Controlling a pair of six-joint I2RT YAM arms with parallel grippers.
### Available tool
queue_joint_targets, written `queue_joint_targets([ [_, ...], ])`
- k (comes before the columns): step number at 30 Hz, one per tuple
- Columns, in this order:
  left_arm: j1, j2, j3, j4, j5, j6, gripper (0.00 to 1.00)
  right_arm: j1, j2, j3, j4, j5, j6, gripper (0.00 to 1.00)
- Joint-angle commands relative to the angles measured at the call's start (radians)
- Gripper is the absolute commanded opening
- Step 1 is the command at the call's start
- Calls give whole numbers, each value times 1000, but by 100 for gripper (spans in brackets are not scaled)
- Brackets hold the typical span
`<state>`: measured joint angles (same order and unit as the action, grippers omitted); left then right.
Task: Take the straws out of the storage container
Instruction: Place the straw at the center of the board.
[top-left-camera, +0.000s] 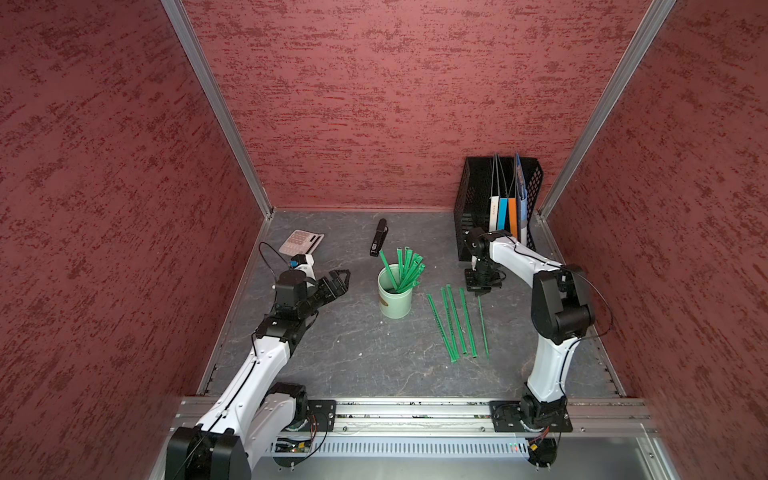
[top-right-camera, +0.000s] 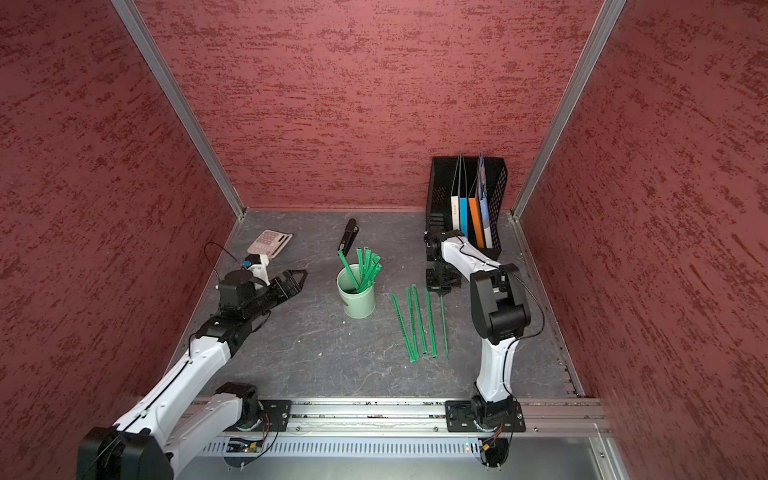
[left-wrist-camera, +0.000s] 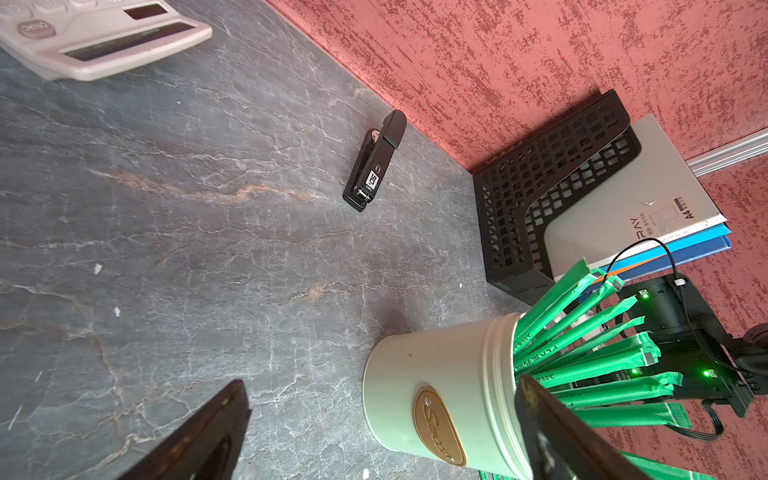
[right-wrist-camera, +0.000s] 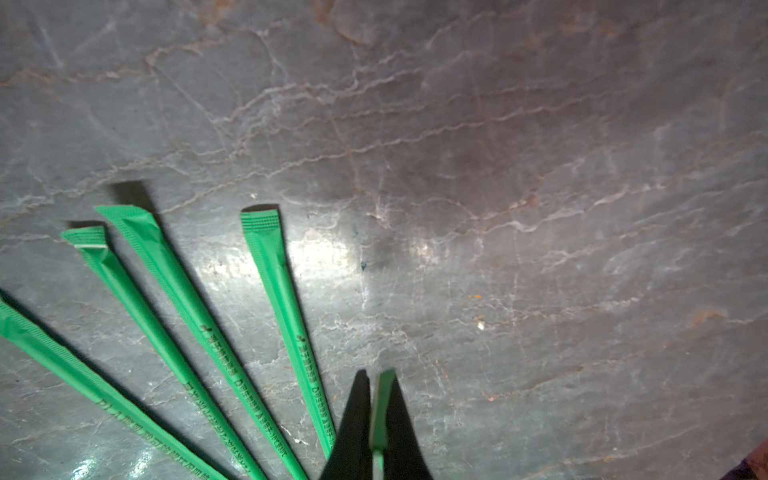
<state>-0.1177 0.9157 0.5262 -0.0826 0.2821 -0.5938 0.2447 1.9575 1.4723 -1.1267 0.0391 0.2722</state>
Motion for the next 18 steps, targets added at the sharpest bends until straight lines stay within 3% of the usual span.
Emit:
queue_joint_targets([
  [1,4,-7,12,-9,-11,16,100,-10,31,16,36,-21,-5,5],
  [10,4,-14,16,-22,-16,23,100,-15,79,70,27,-18,-8,8],
  [18,4,-16,21,-31,-18,28,100,-18,85,87,19,-6,-11,19],
])
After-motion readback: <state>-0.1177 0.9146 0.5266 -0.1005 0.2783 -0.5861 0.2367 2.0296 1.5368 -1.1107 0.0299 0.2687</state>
